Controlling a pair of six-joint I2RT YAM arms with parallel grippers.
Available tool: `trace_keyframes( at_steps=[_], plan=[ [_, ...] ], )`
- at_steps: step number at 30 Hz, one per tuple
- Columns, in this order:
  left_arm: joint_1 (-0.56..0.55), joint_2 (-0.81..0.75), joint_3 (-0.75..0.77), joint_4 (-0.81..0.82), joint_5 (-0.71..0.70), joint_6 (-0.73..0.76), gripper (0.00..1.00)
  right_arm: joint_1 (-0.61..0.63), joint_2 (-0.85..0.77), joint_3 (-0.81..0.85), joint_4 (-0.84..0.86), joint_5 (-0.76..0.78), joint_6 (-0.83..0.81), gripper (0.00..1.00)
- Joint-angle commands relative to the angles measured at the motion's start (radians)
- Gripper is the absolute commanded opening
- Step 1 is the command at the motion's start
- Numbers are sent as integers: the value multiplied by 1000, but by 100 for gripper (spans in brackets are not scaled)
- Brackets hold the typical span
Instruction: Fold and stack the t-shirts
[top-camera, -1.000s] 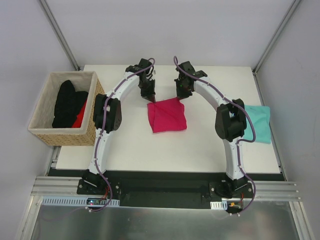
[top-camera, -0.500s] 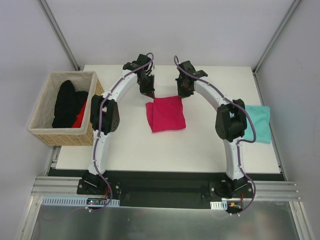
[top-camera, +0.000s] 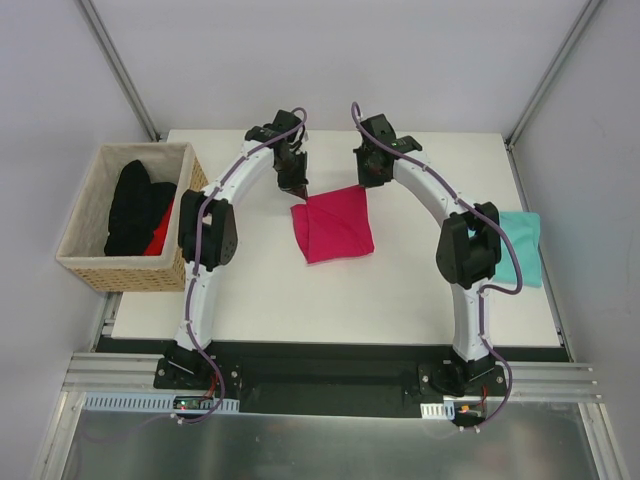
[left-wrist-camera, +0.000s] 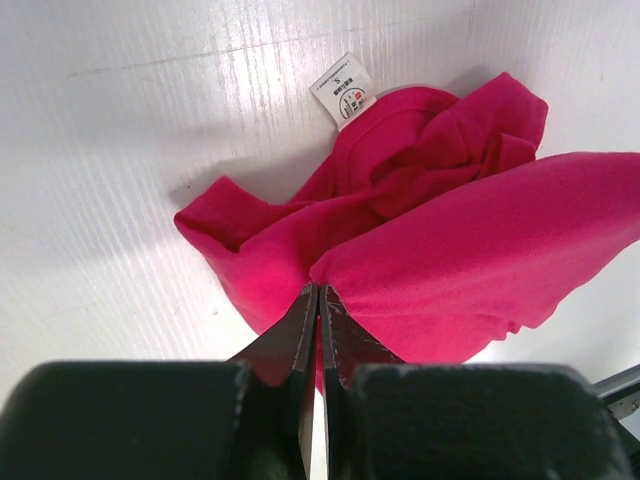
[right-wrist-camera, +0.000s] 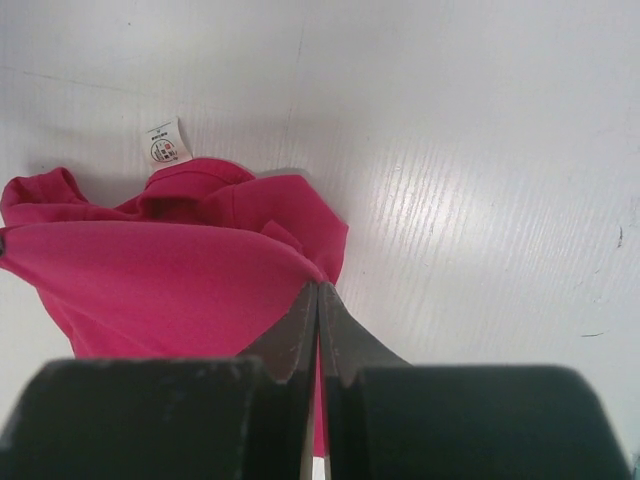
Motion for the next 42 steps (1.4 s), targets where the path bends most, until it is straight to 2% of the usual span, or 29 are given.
trace_keyframes(
  at_steps=[1, 25, 35, 42],
  plan=[
    [-8, -108, -20, -13, -57, 10, 0, -3, -64, 9, 20, 46, -28, 1],
    [-13, -140, -58, -5, -76, -2, 0, 10, -7, 70, -6, -6, -73, 1],
    [-43, -171, -81, 5, -93, -15, 0, 25, -15, 75, -6, -1, -94, 1],
    [-78, -228, -150, 19, -129, -22, 0, 39, -7, 78, -6, -6, -107, 1]
  ],
)
